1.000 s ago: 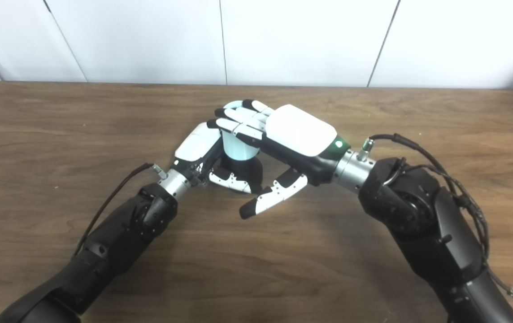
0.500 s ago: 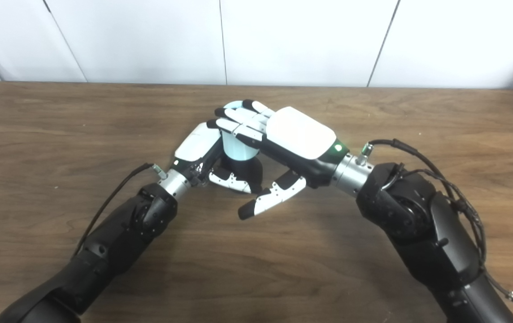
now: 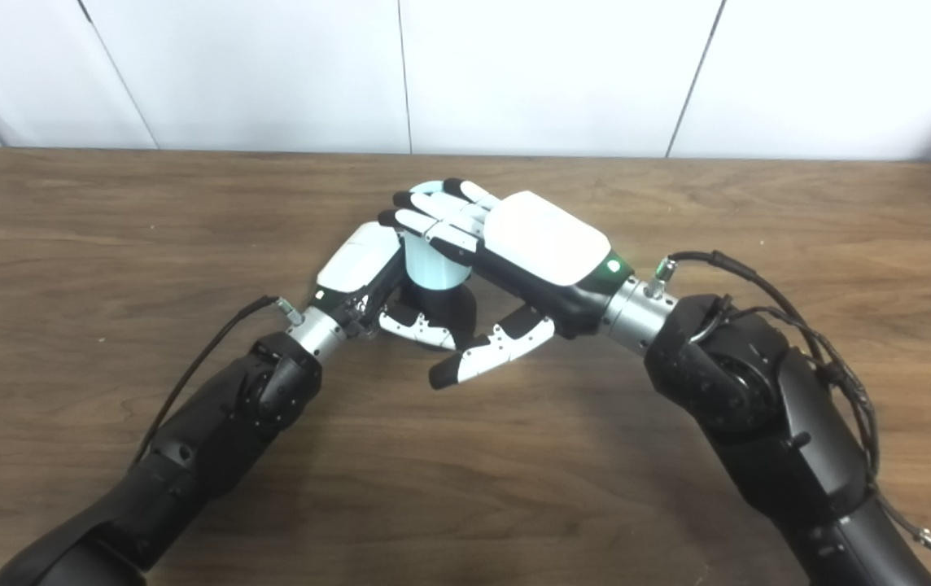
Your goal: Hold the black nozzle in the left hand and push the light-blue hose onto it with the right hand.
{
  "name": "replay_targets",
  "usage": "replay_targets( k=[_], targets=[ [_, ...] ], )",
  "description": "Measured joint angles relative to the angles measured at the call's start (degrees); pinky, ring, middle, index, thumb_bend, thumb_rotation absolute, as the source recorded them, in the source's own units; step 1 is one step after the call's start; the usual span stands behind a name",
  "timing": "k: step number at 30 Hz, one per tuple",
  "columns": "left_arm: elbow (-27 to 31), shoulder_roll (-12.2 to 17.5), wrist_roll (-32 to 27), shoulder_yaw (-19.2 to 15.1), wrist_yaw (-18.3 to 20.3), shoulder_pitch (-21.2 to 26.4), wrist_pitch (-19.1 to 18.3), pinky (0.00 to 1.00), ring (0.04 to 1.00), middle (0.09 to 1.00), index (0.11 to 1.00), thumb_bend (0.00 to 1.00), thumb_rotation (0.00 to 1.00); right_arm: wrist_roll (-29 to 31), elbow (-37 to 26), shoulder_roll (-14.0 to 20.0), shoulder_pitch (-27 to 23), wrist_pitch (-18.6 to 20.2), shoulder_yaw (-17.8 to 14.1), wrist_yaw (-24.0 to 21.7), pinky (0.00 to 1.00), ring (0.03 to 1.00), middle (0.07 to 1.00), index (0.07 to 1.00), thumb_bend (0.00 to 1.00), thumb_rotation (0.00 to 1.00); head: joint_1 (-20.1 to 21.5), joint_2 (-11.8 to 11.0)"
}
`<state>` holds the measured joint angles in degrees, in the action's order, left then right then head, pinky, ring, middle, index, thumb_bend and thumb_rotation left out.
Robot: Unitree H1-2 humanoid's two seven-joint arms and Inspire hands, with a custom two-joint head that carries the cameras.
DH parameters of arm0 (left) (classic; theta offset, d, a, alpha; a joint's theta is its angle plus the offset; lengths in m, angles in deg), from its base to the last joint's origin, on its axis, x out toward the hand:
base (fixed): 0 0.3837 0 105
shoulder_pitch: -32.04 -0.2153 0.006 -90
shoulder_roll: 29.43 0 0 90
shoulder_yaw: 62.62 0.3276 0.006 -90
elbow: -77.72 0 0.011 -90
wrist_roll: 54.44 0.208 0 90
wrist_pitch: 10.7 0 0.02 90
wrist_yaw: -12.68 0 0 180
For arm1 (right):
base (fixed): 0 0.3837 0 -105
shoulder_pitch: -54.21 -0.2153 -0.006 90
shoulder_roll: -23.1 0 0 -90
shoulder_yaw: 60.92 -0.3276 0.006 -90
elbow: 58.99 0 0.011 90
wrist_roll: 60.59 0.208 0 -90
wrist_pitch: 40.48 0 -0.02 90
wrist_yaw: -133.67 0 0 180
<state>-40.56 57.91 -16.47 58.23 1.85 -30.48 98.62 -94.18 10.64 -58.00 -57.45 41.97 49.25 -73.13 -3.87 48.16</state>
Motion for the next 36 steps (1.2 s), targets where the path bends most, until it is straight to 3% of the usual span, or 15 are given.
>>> replay_targets(
  k=[3, 5, 11, 22, 30, 36],
  targets=[
    [0.0, 0.0, 0.0, 0.0, 0.0, 0.0, 0.0, 0.29, 0.380, 0.479, 0.548, 0.50, 0.00, 0.4, 0.2, 0.1, 0.0, -0.8, 0.1, 0.1, 0.83, 0.939, 0.967, 0.924, 0.65, 0.79, 0.0, 0.0],
    [0.0, 0.0, 0.0, 0.0, 0.0, 0.0, 0.0, 0.29, 0.390, 0.477, 0.536, 0.50, 0.00, 0.7, 1.0, 0.5, -0.1, -3.1, 0.4, 1.2, 0.81, 0.912, 0.934, 0.897, 0.67, 0.76, 0.0, 0.0],
    [0.2, 0.1, -0.1, 0.0, 0.0, -0.1, 0.0, 0.30, 0.395, 0.479, 0.531, 0.50, 0.00, 1.7, 2.9, 1.9, -0.5, -8.6, 1.6, 3.3, 0.82, 0.904, 0.916, 0.863, 0.70, 0.77, 0.0, 0.1],
    [0.6, 0.3, -0.1, 0.0, 0.1, -0.3, 0.0, 0.29, 0.387, 0.479, 0.543, 0.50, 0.00, 3.1, 2.9, 2.6, -0.9, -8.7, 2.4, 3.9, 0.80, 0.893, 0.906, 0.847, 0.71, 0.77, 0.2, 0.4],
    [0.6, 0.3, -0.1, 0.0, 0.1, -0.3, -0.1, 0.29, 0.382, 0.479, 0.547, 0.50, 0.00, 2.0, 3.0, 2.7, -0.8, -8.4, 2.5, 4.3, 0.83, 0.914, 0.932, 0.897, 0.69, 0.81, 0.0, 0.3],
    [0.8, 0.4, -0.1, 0.0, 0.2, -0.3, -0.1, 0.29, 0.380, 0.478, 0.551, 0.50, 0.00, 1.5, 3.0, 1.5, 0.3, -4.0, 2.0, 4.1, 0.85, 0.948, 0.976, 0.943, 0.66, 0.86, -0.2, 0.4]
  ],
)
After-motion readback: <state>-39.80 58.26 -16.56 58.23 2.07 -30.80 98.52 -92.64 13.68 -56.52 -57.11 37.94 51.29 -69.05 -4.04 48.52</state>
